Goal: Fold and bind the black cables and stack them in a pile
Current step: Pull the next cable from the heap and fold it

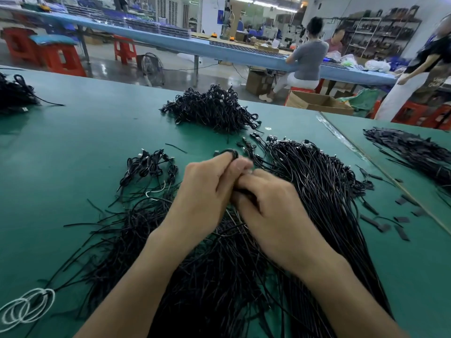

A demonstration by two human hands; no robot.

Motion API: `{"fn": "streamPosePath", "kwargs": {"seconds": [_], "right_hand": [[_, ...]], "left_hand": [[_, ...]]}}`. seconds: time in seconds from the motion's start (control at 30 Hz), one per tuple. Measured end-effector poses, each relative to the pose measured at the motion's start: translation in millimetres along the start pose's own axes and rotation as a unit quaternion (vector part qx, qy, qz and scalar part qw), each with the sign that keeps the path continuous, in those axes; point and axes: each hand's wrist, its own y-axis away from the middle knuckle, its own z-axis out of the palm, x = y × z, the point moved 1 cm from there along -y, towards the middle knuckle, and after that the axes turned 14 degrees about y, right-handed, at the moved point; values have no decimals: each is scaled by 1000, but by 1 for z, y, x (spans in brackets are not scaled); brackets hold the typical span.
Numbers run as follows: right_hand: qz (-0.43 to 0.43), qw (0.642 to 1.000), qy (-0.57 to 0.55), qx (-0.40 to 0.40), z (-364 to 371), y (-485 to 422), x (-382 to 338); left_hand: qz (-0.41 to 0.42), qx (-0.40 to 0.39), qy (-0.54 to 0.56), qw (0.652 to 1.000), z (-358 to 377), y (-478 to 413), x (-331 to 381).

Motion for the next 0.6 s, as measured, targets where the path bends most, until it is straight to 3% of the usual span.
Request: {"fn": "streamPosePath", "kwargs": {"seconds": [0.13, 0.27, 0.37, 0.47, 0.6], "right_hand": [[-21, 998, 17, 59, -10, -2, 3], [-40, 989, 54, 133, -14, -4, 9], [-14, 990, -41, 135, -13, -5, 16], [52, 980, -151, 123, -5, -3, 18], [87, 978, -171, 79, 6, -1, 18]], "left_hand": [[-45, -50, -42, 997, -10, -1, 8], [-201, -117, -69, 970, -21, -2, 6], [-290, -154, 108, 938, -24, -1, 9], [-307, -179, 291, 888, -23, -1, 14], [-296, -139, 511, 795, -14, -2, 19]]}}
